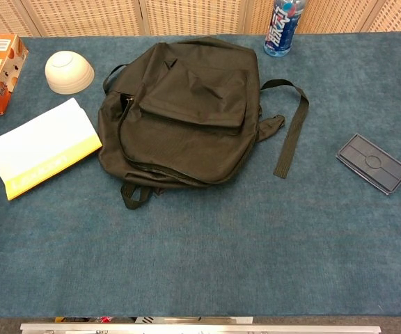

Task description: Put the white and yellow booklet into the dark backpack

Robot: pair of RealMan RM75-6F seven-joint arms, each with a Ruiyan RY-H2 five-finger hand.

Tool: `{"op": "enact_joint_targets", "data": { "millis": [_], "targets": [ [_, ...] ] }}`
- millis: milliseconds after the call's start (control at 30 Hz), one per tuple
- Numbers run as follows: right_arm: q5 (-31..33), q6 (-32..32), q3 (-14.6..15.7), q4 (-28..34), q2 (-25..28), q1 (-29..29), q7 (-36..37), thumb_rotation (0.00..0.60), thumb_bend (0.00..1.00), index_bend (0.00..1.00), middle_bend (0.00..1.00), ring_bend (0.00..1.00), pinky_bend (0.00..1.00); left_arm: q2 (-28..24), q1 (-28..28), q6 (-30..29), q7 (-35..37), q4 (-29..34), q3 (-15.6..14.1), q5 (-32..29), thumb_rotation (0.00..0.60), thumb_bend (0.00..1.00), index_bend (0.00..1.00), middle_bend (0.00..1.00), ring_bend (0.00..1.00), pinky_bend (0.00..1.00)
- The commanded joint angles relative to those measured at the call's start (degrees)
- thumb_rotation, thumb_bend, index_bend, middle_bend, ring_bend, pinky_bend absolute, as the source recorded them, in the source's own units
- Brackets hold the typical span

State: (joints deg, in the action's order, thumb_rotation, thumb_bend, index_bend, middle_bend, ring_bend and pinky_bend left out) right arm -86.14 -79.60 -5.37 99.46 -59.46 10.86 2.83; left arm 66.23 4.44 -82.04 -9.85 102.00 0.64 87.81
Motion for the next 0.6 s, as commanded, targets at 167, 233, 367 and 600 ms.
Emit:
{"op": "enact_joint_targets", "data": {
  "millis": [167, 233, 367, 600],
  "targets": [
    [0.3, 0.5, 0.0, -0.4, -0.4, 0.3, 0.0, 0.600, 0.03, 0.26, 0.35, 0.19, 0.26, 3.4, 4.2, 6.2, -3.5, -0.5, 0.3, -1.3, 0.600, 0.09, 0.24, 0.29, 0.26, 0.30],
    [0.3, 0.6, 0.0, -0.6, -0.5, 0.3, 0.0, 0.600, 0.03, 0.26, 0.35, 0.19, 0.26, 5.2, 5.1, 7.5, -4.8, -0.9, 0.5, -1.9, 0.600, 0.09, 0.24, 0.29, 0.26, 0.30],
    [0.2, 0.5, 0.1, -0.7, -0.4, 0.3, 0.1, 0.600, 0.03, 0.26, 0.35, 0.19, 0.26, 9.4, 6.9, 9.4, -9.8, -3.0, 0.9, -2.9, 0.600, 0.09, 0.23, 0.28, 0.26, 0.30],
    [0.4, 0.5, 0.3, -0.9, -0.3, 0.1, 0.5, 0.600, 0.03, 0.26, 0.35, 0.19, 0.26, 15.5, 9.5, 13.3, -16.7, -6.7, 2.3, -9.1, 0.600, 0.09, 0.20, 0.28, 0.26, 0.30]
  ]
}}
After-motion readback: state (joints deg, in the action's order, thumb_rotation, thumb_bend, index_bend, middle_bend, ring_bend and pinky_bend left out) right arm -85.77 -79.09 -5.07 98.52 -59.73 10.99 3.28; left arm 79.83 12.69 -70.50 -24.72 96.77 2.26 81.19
